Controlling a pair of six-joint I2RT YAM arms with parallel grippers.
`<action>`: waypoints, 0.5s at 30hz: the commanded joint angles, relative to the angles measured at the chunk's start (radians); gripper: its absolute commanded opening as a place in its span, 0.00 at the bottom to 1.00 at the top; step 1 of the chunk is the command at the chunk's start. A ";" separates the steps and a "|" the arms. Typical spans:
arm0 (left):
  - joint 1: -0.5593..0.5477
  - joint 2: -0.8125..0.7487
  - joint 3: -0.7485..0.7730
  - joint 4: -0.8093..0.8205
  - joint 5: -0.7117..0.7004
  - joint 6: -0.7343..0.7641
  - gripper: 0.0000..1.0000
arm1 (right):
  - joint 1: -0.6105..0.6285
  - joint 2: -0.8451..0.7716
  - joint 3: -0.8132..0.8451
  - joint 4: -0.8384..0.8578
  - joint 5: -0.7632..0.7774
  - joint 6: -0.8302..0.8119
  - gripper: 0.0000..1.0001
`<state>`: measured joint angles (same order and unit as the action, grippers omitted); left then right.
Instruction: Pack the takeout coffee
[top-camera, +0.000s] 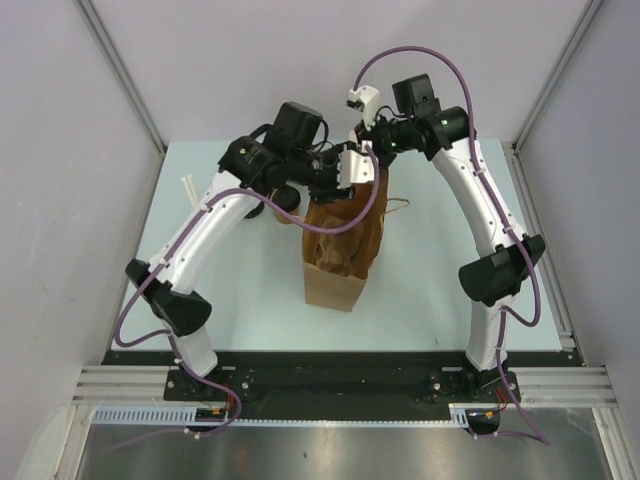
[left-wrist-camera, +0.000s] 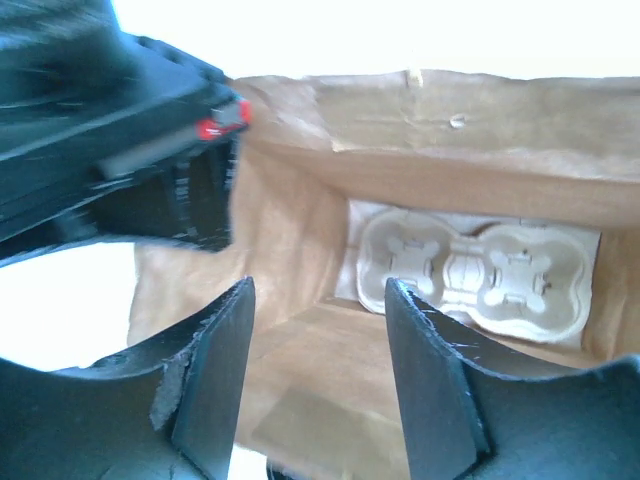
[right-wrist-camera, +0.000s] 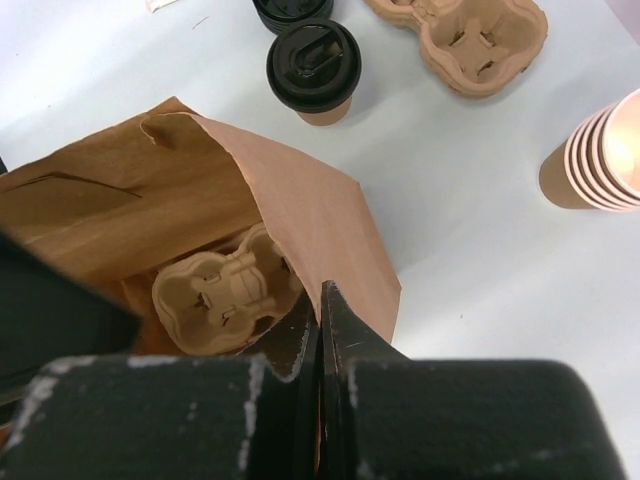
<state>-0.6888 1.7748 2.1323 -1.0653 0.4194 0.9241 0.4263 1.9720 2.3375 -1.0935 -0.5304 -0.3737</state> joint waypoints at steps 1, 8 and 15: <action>0.063 -0.074 0.046 0.091 0.088 -0.103 0.63 | -0.021 0.002 0.016 0.029 0.009 0.041 0.00; 0.294 -0.084 0.124 0.280 0.082 -0.545 0.90 | -0.083 -0.024 0.006 -0.005 0.036 0.145 0.00; 0.472 -0.055 0.072 0.284 -0.088 -0.804 0.99 | -0.142 -0.088 -0.098 -0.016 0.095 0.254 0.00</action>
<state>-0.2867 1.7340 2.2181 -0.8173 0.4076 0.3592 0.3035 1.9636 2.2902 -1.1019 -0.4850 -0.2111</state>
